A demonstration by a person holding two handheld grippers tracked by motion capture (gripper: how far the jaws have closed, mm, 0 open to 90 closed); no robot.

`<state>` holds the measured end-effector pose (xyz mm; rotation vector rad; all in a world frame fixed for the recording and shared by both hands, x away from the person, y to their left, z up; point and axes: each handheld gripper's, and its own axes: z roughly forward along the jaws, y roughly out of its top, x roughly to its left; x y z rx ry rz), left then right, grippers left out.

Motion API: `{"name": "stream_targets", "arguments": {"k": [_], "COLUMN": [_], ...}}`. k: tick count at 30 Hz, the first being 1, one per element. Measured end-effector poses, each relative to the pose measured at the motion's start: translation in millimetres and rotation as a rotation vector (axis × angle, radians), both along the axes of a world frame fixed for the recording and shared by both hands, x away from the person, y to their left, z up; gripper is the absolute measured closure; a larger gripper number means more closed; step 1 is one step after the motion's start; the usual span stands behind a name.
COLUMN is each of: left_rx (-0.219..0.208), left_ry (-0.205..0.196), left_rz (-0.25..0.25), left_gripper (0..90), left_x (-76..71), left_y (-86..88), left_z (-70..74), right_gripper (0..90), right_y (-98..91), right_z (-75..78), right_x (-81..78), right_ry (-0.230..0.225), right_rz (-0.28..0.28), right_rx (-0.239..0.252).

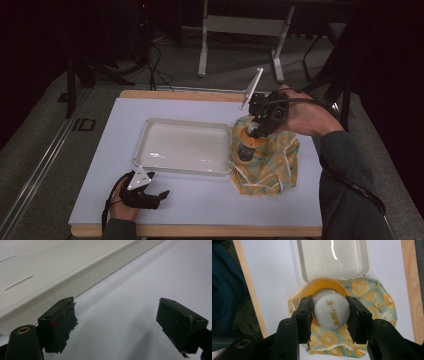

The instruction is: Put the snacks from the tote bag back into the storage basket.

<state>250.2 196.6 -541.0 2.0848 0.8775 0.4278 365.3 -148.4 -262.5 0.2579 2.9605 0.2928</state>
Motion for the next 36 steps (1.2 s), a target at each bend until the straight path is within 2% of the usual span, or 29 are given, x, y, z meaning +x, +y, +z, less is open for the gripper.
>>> {"name": "stream_targets", "arguments": {"k": [30,36], "left_rx": [-0.013,-0.019], "left_ry": [-0.004,0.0], "left_rz": [0.002,0.001], "left_gripper": [16.0,16.0], "left_x": [-0.4,-0.1], "left_y": [1.7,2.3], "left_z": [0.4,0.5], "right_gripper": [59.0,58.9], "right_y": [46.2,53.3], "right_z": [-5.6,-9.7], "right_x": [0.7,2.6], "right_ry": [-0.005,-0.026], "right_rz": [0.057,0.062], "right_rx": [0.005,0.006]}}
